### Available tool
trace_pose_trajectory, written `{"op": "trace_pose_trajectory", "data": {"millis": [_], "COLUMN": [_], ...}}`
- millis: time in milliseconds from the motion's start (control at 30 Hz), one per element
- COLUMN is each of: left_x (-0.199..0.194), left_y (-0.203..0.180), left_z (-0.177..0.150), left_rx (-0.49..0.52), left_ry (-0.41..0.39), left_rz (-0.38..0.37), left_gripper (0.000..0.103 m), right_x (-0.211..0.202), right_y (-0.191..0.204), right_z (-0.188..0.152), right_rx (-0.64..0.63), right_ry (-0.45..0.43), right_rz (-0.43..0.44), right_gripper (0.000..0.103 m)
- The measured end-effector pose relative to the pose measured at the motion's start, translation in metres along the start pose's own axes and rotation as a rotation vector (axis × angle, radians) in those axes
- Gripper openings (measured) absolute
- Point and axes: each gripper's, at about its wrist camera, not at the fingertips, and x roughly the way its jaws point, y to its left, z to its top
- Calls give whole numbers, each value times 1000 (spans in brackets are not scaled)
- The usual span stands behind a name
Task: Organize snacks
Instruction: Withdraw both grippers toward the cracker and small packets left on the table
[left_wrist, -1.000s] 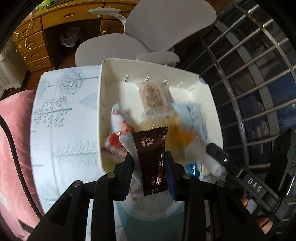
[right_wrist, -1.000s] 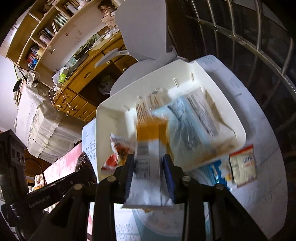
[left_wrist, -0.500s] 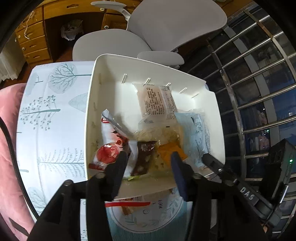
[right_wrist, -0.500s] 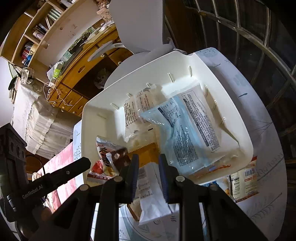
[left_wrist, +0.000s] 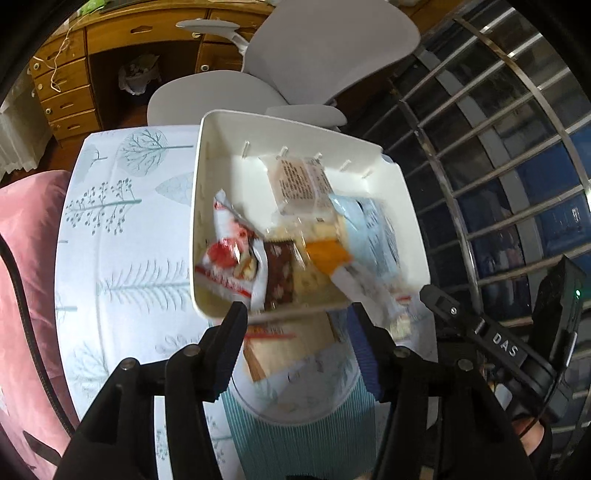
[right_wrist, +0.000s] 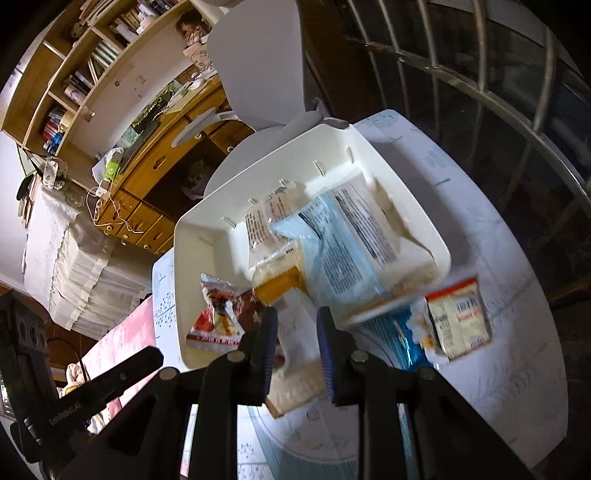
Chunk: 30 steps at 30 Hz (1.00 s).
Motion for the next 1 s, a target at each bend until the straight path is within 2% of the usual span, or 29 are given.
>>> {"op": "trace_pose_trajectory", "data": {"millis": [367, 533, 633, 900, 1000], "left_x": [-11, -5, -2, 16, 28], "left_y": [-4, -3, -7, -31, -46], "left_z": [-72, -94, -102, -117, -119], "left_rx": [47, 19, 15, -37, -65], "left_ry": [43, 76, 77, 52, 59], "left_rz": [-34, -43, -35, 8, 6], "left_gripper": [55, 55, 55, 65, 69], "right_x": [-32, -36, -39, -36, -38], "right_y": [-24, -42, -54, -93, -105], "right_z": [-60, -78, -85, -88, -86], "right_rx": [61, 76, 56, -15, -49], "right_ry": [-5, 14, 15, 70, 78], "right_rz": [-40, -60, -80, -102, -105], "right_gripper": [22, 22, 22, 23, 29]}}
